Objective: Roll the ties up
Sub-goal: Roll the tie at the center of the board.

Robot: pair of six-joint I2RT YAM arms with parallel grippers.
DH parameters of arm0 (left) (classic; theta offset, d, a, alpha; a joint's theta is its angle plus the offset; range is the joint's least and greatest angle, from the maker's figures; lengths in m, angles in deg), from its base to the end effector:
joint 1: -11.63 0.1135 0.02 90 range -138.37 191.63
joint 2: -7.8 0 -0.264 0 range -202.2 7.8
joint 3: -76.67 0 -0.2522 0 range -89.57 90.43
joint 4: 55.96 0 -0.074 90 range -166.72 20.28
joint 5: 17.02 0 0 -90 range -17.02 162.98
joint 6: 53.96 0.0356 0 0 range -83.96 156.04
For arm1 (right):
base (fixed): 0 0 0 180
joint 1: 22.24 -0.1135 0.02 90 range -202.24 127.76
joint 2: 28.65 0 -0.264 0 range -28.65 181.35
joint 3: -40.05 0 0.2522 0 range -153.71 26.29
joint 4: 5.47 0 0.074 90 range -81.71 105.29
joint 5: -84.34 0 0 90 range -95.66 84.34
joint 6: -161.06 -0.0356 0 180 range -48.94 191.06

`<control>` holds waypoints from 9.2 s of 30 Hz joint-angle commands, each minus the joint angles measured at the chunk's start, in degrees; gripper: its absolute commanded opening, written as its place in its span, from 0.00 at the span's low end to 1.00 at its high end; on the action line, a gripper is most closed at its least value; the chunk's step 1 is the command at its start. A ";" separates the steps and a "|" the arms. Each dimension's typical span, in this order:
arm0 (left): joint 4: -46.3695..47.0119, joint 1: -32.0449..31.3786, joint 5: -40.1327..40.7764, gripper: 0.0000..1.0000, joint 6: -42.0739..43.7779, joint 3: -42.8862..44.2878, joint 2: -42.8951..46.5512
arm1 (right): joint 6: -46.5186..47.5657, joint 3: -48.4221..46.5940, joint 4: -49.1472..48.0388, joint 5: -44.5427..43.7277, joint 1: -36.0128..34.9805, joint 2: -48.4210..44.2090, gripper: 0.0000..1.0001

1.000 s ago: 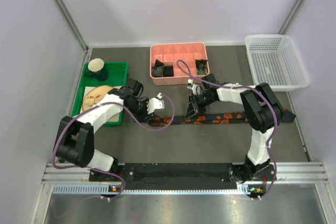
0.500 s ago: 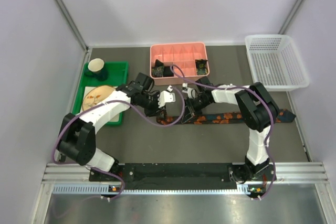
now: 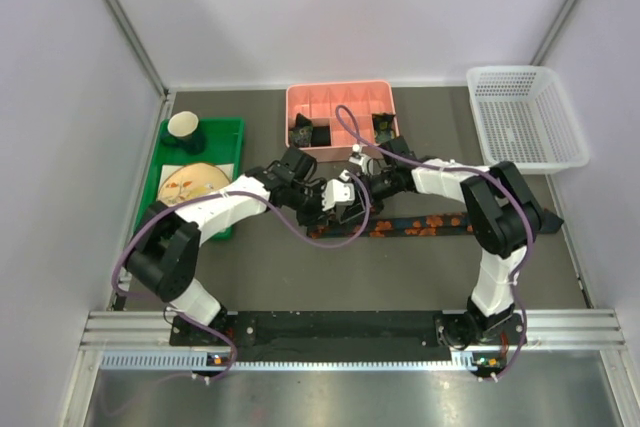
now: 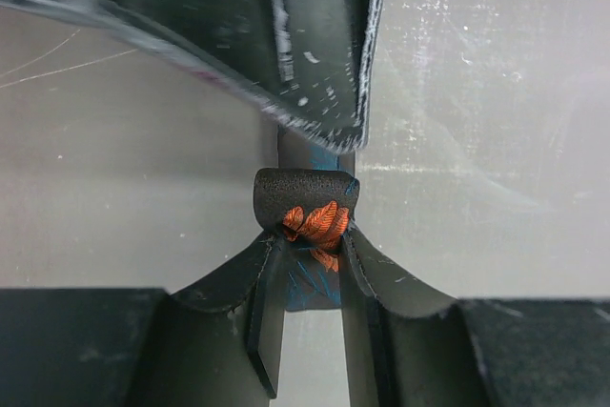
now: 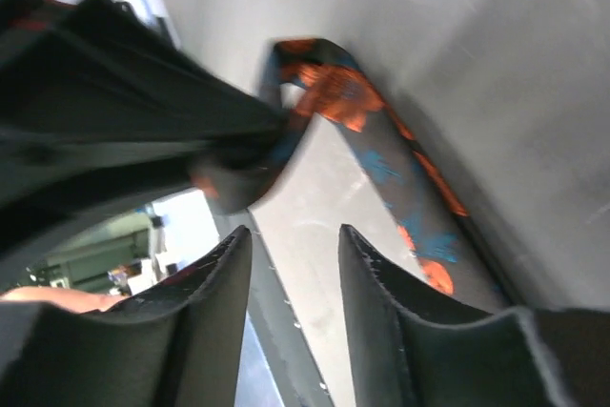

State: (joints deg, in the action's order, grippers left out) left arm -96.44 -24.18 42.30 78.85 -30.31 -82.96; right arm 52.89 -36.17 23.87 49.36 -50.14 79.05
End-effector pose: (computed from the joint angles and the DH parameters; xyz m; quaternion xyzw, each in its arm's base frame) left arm 0.2479 -0.2013 0.2117 0.6436 0.6718 -0.2378 0.2791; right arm 0.3057 0.1949 0.1509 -0.1887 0.8454 0.4988 0.0307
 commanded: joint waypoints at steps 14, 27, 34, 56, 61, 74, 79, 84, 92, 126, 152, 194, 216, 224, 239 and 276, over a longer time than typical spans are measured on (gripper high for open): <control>7.74 -2.42 -2.28 0.30 -1.41 -1.70 -4.25 | -4.67 -1.43 -5.46 0.17 -0.66 1.54 0.52; 4.68 -3.12 -0.62 0.42 -0.97 -1.00 -4.78 | -3.45 -2.49 -4.24 -0.53 -1.19 3.83 0.00; 3.87 -1.19 -0.44 0.77 1.92 -3.10 -1.35 | -0.73 -2.23 -2.65 -2.20 -0.75 3.04 0.00; 4.92 -2.16 -0.09 0.39 4.92 0.85 -7.94 | -1.51 -3.11 -0.11 -0.45 -0.14 3.92 0.16; 4.66 -3.21 1.32 0.38 5.18 1.03 -8.82 | -3.27 -2.93 -0.19 1.40 0.21 2.69 0.34; 5.01 -4.00 5.10 0.45 2.02 0.94 -10.05 | -1.26 -4.69 1.56 -1.14 -0.58 6.73 0.06; 5.01 -4.00 5.71 0.59 2.63 0.59 -10.22 | 3.75 -6.36 4.38 -5.45 -0.58 7.70 0.00; 3.52 -3.91 5.89 0.53 3.77 0.94 -11.28 | 5.52 -6.45 5.34 -7.47 -0.58 7.61 0.00; -0.44 -3.21 8.35 0.30 9.04 -3.45 -8.30 | 3.94 -6.80 3.59 -8.62 -2.24 8.75 0.00; -2.90 2.68 -0.43 0.40 6.15 -1.53 -0.48 | 4.02 -6.10 3.06 -13.89 -2.42 10.42 0.00; 6.42 -5.76 4.39 0.36 -1.85 2.44 -12.94 | 1.74 -5.31 0.95 -10.73 -2.42 9.55 0.00; -2.64 -6.37 8.44 0.28 2.98 4.19 -15.85 | 4.19 -7.50 9.74 -5.27 0.13 5.33 0.32; -2.64 -6.38 8.44 0.29 2.81 4.37 -16.20 | 0.59 -6.62 6.39 0.35 -0.05 4.53 0.20; -2.28 -4.18 5.54 0.47 0.61 3.41 -14.28 | 7.63 -7.51 13.17 -9.93 0.21 6.29 0.00; 2.99 -1.54 4.49 0.58 -0.27 -1.35 -7.24 | 7.72 -6.19 10.00 -15.74 -0.05 8.49 0.00; 5.19 -10.06 6.33 0.41 -3.79 10.96 -19.80 | 4.20 -3.46 6.31 -16.00 -0.40 7.79 0.00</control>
State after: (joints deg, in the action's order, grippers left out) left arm -93.31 -32.75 46.59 74.06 -20.49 -98.52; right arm 56.36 -41.57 33.99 38.28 -49.34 86.14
